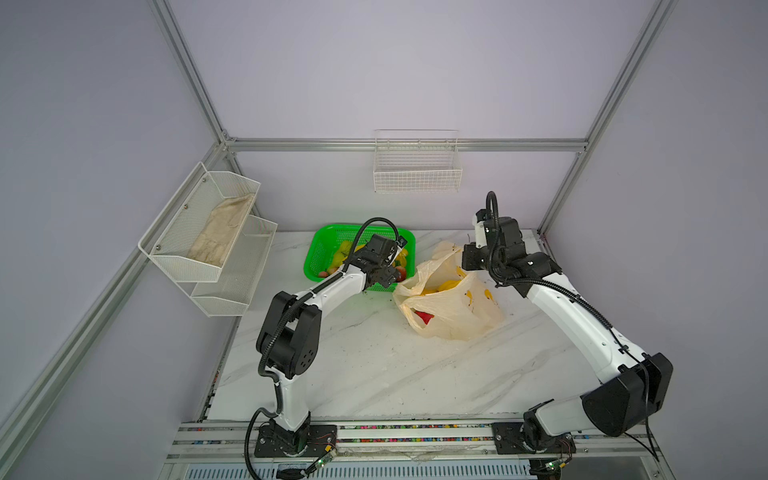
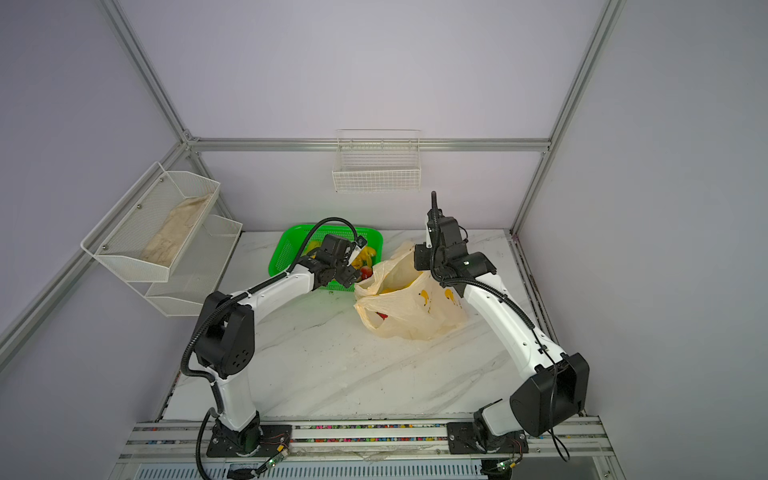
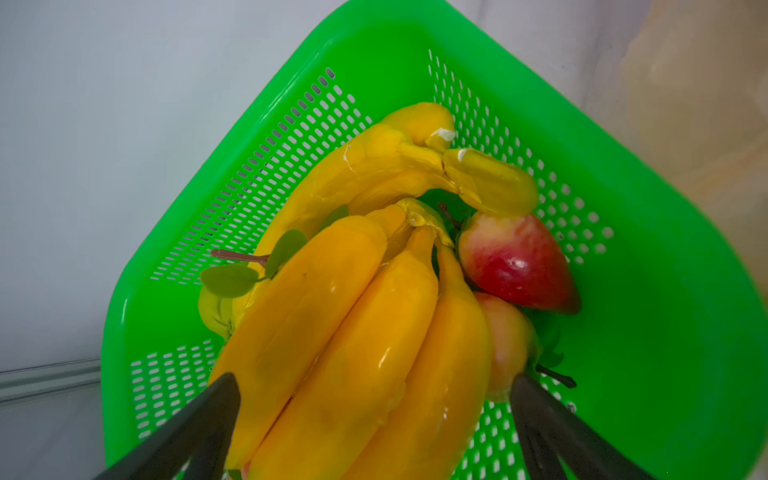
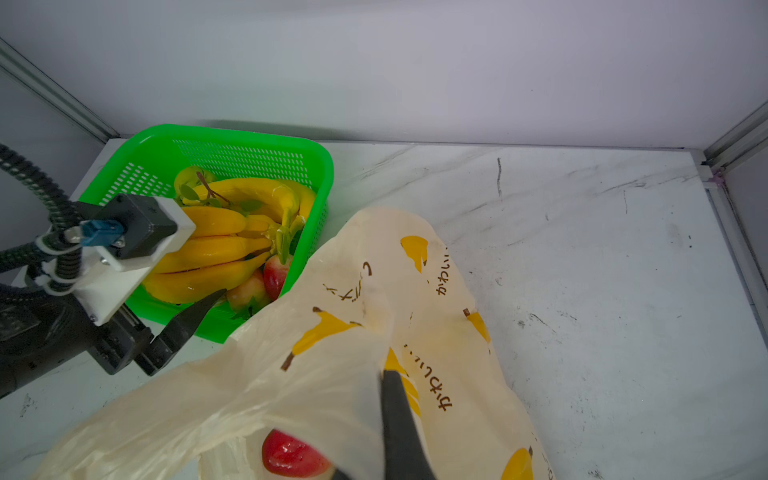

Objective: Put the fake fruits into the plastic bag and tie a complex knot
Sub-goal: 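Withdraw the left gripper from the bag back over the green basket, then lower the left gripper into the basket and grasp the yellow banana bunch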

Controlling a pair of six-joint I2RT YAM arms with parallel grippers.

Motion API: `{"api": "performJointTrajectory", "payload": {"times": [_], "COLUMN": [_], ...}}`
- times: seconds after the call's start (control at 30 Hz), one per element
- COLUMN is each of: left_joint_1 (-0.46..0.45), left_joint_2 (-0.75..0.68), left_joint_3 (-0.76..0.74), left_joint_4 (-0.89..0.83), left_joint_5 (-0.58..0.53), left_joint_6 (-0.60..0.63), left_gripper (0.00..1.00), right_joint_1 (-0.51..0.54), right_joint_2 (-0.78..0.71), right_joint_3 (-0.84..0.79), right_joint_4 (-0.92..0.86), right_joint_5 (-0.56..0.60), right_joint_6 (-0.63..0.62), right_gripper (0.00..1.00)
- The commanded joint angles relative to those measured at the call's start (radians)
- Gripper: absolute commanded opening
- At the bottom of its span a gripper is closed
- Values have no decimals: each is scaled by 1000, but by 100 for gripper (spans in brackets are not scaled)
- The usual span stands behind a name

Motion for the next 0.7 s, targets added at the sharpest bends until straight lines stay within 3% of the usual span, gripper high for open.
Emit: {"api": "performJointTrajectory", "payload": {"times": [0.0, 0.2, 0.4, 0.67], "left_joint_1": [-8, -9, 1, 64], "left_joint_2": [20, 61, 101, 84], "left_joint_3": [105, 147, 201, 248], "left_joint_4": [-21, -60, -50, -58], "left_joint_5": [-82, -118, -237, -201], "left_joint_6": [80, 151, 203, 161], "left_gripper": [100, 100, 100, 98], "right_joint_1": [0, -1, -1, 0], "right_joint_2": [-5, -13, -10, -11], "right_joint_3": [16, 10, 11, 5], "right_joint_4": [-16, -16, -15, -11], "right_joint_5": [0, 1, -2, -3], "right_joint_6": [-7, -7, -8, -8], "right_gripper": [0, 0, 0, 0]}}
